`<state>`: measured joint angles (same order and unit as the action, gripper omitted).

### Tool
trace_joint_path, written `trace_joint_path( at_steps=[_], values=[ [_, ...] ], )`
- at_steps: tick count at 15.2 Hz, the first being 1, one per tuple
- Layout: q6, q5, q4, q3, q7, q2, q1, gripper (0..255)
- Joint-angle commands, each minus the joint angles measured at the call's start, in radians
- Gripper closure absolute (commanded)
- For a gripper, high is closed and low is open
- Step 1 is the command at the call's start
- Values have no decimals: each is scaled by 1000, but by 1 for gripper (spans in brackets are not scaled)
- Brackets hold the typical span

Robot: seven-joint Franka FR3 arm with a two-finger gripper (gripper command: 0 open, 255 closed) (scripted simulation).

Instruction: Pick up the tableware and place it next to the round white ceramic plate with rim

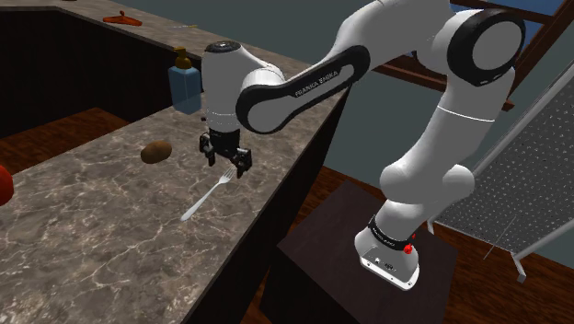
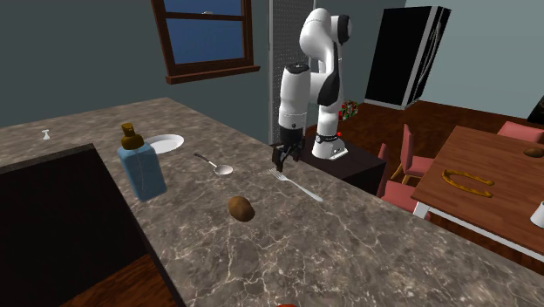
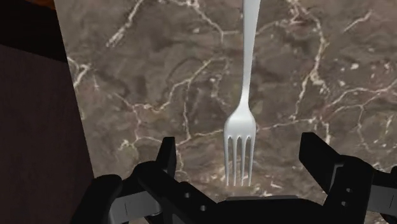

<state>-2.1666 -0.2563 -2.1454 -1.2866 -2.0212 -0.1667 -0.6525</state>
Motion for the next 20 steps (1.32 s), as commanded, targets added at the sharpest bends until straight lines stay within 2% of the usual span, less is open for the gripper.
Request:
trace_joint_path(
  at_steps=[1, 8, 15, 16, 20],
  values=[
    [-13, -112, 20, 86, -120, -83, 92, 0],
    [-71, -205, -6, 165, -181, -156, 161, 0],
    [-71, -205, -6, 165, -181, -156, 161, 0],
    [-71, -205, -6, 165, -181, -156, 161, 255],
    [-72, -205, -7, 165, -181, -155, 161, 255]
  ],
)
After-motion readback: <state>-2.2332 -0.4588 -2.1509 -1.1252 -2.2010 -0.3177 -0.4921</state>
